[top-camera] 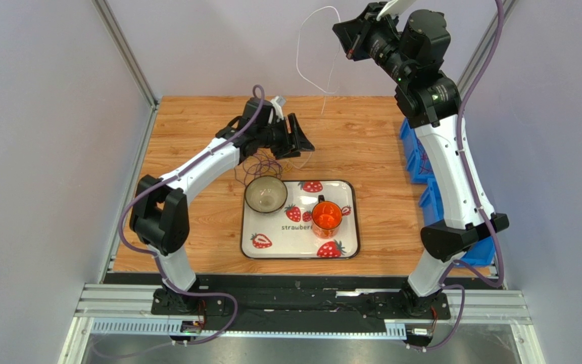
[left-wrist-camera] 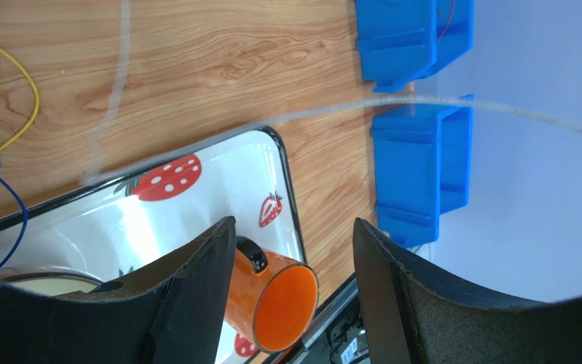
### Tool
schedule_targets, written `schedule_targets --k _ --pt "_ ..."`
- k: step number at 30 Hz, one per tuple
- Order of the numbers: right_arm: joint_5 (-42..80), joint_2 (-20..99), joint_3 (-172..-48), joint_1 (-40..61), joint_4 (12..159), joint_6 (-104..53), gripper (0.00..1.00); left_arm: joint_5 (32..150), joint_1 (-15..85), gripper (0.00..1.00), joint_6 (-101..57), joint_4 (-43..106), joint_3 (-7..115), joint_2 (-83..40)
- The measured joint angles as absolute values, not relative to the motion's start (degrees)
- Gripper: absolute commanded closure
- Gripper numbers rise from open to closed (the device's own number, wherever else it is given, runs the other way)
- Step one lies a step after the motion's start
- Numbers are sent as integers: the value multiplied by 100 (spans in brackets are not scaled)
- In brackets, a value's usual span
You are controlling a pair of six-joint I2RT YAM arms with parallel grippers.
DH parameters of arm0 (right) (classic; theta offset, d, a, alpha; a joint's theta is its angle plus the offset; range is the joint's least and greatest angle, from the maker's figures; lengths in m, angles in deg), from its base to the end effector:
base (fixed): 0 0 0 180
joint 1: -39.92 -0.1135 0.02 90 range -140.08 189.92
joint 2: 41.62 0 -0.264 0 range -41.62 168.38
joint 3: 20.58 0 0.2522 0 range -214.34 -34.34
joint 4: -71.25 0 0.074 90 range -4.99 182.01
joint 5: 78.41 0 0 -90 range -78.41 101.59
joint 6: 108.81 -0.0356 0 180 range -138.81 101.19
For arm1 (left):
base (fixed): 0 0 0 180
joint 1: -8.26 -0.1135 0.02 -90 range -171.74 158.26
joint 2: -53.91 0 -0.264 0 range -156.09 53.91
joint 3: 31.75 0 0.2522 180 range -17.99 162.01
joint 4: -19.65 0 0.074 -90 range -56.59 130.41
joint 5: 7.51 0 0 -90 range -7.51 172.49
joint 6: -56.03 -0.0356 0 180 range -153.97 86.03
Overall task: Untangle the cables
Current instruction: Place the cable in the bin.
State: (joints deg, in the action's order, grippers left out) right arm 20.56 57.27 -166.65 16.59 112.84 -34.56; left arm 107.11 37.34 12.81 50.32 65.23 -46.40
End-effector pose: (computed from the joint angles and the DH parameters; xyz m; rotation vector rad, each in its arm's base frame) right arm 0.3108 0.1401 0.5699 -0.2293 1.4926 0.6661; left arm 0.3487 -0.2109 0.2991 -0.0923 2.3675 -1.1743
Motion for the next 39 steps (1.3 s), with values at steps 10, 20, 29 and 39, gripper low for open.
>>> schedule_targets --k 10,20,29,39 --pt "1999 5732 -16704 1659 11346 -3390 100 10364 3981 32 709 5132 6949 -5027" --pt "1999 5734 -16704 1659 11352 -3386 100 9857 3981 33 709 5089 6809 -5049" --pt "2001 5734 -16671 1659 11352 -3377 100 9861 3990 34 683 5023 6720 -5053" --pt "2001 5734 -16660 1659 11354 -3377 100 10254 4086 55 420 4737 6632 -5469"
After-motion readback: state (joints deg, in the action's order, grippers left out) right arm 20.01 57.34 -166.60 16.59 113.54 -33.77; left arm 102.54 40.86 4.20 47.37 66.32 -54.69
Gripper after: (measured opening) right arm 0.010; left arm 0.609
